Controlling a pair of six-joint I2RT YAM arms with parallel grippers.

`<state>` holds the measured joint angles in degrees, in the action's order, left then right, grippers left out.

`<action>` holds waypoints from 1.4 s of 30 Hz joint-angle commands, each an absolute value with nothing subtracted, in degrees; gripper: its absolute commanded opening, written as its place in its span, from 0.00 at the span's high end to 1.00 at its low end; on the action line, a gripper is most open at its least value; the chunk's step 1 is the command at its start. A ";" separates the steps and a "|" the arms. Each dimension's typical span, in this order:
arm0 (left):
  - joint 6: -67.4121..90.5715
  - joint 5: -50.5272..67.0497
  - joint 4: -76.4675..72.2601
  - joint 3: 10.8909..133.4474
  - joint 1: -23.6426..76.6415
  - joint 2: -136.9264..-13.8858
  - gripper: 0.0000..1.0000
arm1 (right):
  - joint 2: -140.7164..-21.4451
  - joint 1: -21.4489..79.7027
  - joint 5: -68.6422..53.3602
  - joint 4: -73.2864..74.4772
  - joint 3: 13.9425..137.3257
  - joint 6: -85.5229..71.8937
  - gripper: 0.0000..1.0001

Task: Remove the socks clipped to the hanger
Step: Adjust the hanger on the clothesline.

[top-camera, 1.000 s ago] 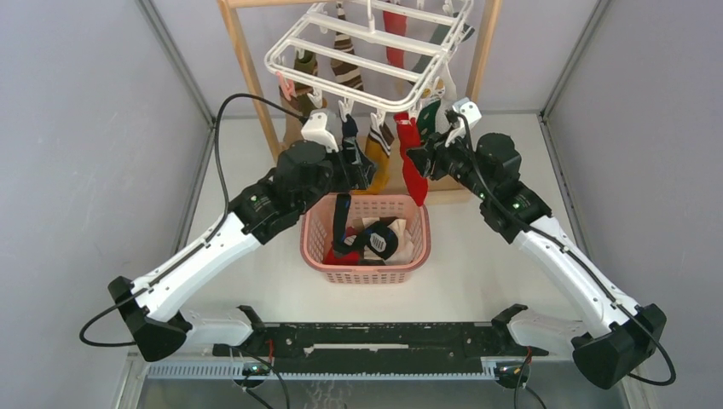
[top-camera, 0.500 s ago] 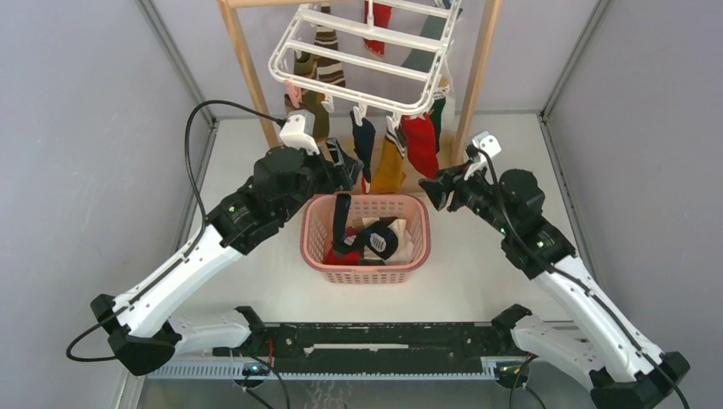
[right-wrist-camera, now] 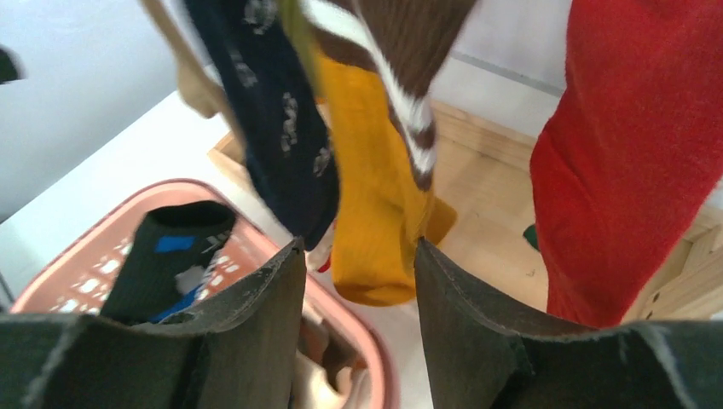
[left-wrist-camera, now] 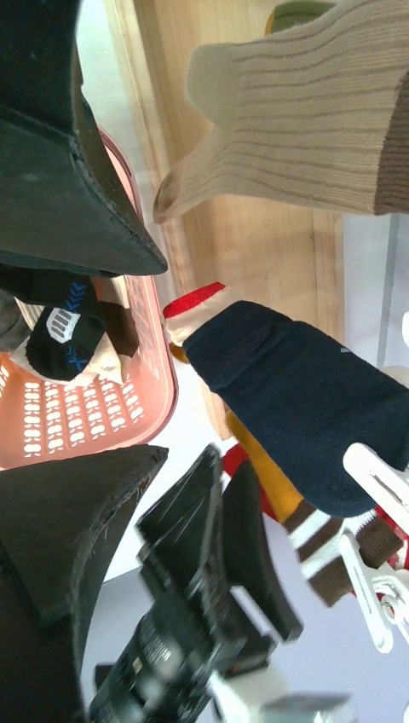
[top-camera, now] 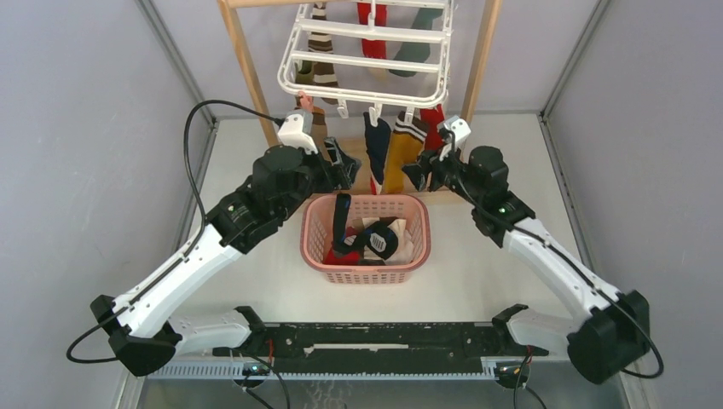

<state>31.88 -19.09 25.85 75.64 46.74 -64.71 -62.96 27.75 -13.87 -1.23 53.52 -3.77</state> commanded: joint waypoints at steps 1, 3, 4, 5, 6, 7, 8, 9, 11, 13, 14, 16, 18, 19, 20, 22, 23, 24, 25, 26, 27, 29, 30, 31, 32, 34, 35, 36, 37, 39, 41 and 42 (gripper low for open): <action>30.33 -18.48 24.77 73.93 46.35 -63.55 0.24 | -68.63 25.28 -20.27 -11.46 57.08 -3.88 0.46; 30.08 -18.46 24.98 73.84 46.31 -63.30 0.24 | -70.37 25.31 -20.99 -11.02 58.57 -4.12 0.50; 30.04 -18.39 24.96 73.72 46.32 -63.29 0.24 | -70.94 25.33 -20.96 -10.69 58.90 -4.37 0.52; 29.98 -18.30 25.03 73.74 46.31 -63.24 0.24 | -71.31 25.39 -20.75 -10.49 58.90 -4.69 0.54; 29.98 -18.28 24.97 73.66 46.31 -63.25 0.24 | -71.62 25.49 -20.11 -10.24 58.77 -4.85 0.54; 29.97 -18.14 24.95 73.58 46.29 -63.29 0.24 | -71.89 25.64 -19.56 -10.42 58.34 -4.91 0.53; 29.98 -18.00 24.96 73.57 46.29 -63.28 0.24 | -72.04 25.77 -19.02 -11.06 57.63 -4.80 0.51; 29.90 -17.89 24.96 73.49 46.27 -63.28 0.25 | -72.14 25.71 -18.54 -11.79 56.93 -4.70 0.50; 29.94 -17.91 25.13 73.20 46.28 -63.01 0.24 | -72.43 25.53 -18.34 -12.72 56.19 -4.53 0.49; 29.91 -17.84 25.17 72.89 46.25 -62.63 0.25 | -72.99 25.11 -18.68 -13.51 56.16 -4.62 0.49; 29.81 -17.89 25.20 72.87 46.20 -62.52 0.25 | -73.23 24.98 -18.79 -13.77 56.16 -4.73 0.49; 29.71 -18.03 25.38 72.84 46.14 -62.28 0.25 | -73.55 24.78 -18.78 -14.31 56.16 -4.92 0.48; 29.64 -18.02 25.47 72.93 46.21 -62.10 0.25 | -73.52 24.71 -17.76 -13.74 56.15 -4.94 0.43; 29.55 -18.03 25.55 72.95 46.22 -62.06 0.25 | -73.44 24.70 -17.34 -13.19 56.15 -4.88 0.41; 29.46 -18.02 25.68 72.95 46.15 -62.12 0.25 | -73.28 24.44 -17.36 -12.81 56.05 -4.76 0.40; 29.36 -17.96 25.78 73.03 46.12 -62.05 0.25 | -72.84 24.02 -17.86 -13.25 55.34 -4.70 0.38; 29.34 -17.93 25.76 73.04 46.00 -62.05 0.25 | -72.85 23.73 -18.39 -13.49 55.01 -4.72 0.40; 29.29 -17.85 25.75 73.08 46.03 -62.05 0.25 | -73.00 23.30 -18.90 -13.64 55.02 -4.76 0.43; 29.27 -17.78 25.86 73.12 45.97 -62.07 0.25 | -73.22 22.96 -19.57 -13.81 55.02 -5.01 0.46; 29.23 -17.80 25.84 73.20 45.91 -62.07 0.25 | -73.36 22.63 -20.06 -13.99 55.02 -5.19 0.48; 29.24 -17.76 25.84 73.26 45.88 -62.05 0.25 | -73.48 22.48 -20.45 -14.16 55.02 -5.38 0.51; 29.10 -17.75 25.86 73.37 45.83 -62.05 0.25 | -73.69 22.07 -21.00 -14.60 55.01 -5.91 0.55; 29.05 -17.81 25.91 73.43 45.82 -62.05 0.25 | -73.80 22.01 -21.10 -14.85 55.02 -5.97 0.57; 29.05 -17.69 26.01 73.56 45.81 -62.12 0.25 | -73.95 21.90 -21.14 -15.04 55.02 -6.20 0.59; 29.01 -17.71 26.04 73.61 45.81 -62.14 0.25 | -74.06 21.89 -21.18 -15.26 55.02 -6.39 0.62; 28.97 -17.64 26.15 73.73 45.76 -62.14 0.25 | -74.20 21.78 -21.35 -15.46 55.02 -6.78 0.68; 28.95 -17.63 26.19 73.74 45.77 -62.10 0.26 | -74.18 21.73 -21.66 -15.47 55.01 -6.91 0.73; 28.97 -17.65 26.31 73.78 45.72 -62.11 0.26 | -74.07 21.73 -21.90 -15.35 55.02 -7.09 0.77; 28.88 -17.51 26.35 73.82 45.78 -62.06 0.26 | -73.83 21.79 -22.11 -15.23 55.02 -7.18 0.81; 28.90 -17.35 26.58 73.99 45.70 -61.93 0.26 | -73.18 21.73 -22.23 -14.68 54.98 -7.38 0.87; 28.88 -17.02 26.64 74.04 45.75 -61.65 0.25 | -72.40 21.80 -22.37 -14.07 55.02 -7.43 0.92; 28.96 -16.93 26.76 74.01 45.77 -61.57 0.26 | -71.96 21.75 -22.41 -13.66 55.01 -7.47 0.95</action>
<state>30.35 -18.15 27.53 73.80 46.09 -63.35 -74.15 22.11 -21.43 -11.97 54.85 -6.59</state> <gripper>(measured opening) 0.746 0.095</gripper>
